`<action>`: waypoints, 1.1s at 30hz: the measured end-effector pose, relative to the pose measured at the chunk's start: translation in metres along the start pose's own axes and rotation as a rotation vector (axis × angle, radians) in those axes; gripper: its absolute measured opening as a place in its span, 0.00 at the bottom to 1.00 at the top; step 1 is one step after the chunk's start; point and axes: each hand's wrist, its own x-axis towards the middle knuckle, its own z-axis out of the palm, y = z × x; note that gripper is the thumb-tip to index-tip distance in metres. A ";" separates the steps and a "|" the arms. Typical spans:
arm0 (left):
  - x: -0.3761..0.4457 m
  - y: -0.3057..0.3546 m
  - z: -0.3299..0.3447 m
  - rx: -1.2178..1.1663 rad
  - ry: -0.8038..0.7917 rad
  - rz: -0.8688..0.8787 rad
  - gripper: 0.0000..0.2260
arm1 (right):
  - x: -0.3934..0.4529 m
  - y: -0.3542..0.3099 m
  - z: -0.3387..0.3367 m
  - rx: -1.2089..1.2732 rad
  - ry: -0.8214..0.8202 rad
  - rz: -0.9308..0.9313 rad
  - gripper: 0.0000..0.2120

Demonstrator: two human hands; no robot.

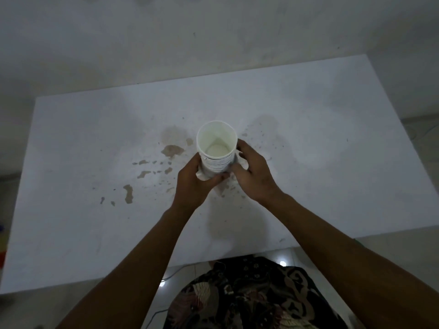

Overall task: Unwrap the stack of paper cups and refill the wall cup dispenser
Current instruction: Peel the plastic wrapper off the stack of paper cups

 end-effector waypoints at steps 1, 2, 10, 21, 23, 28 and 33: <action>-0.001 -0.002 -0.001 0.021 -0.011 -0.010 0.29 | 0.000 0.000 -0.002 -0.017 -0.038 -0.005 0.24; 0.000 -0.005 -0.001 0.043 -0.036 -0.032 0.30 | 0.000 0.000 -0.004 -0.040 -0.062 -0.009 0.26; 0.016 -0.014 -0.016 0.136 -0.291 -0.130 0.25 | -0.001 0.021 -0.005 -0.164 -0.176 -0.035 0.29; 0.009 -0.017 -0.007 0.080 -0.120 -0.074 0.29 | 0.003 0.036 -0.003 -0.145 -0.162 -0.053 0.29; 0.008 -0.025 -0.003 0.115 -0.141 -0.087 0.26 | 0.004 0.037 -0.004 -0.135 -0.129 -0.065 0.30; 0.008 -0.037 0.006 0.137 -0.203 -0.122 0.22 | 0.007 0.044 0.004 -0.144 -0.198 -0.054 0.27; 0.009 -0.030 0.003 0.147 -0.205 -0.077 0.30 | 0.006 0.067 0.002 -0.204 -0.241 0.021 0.26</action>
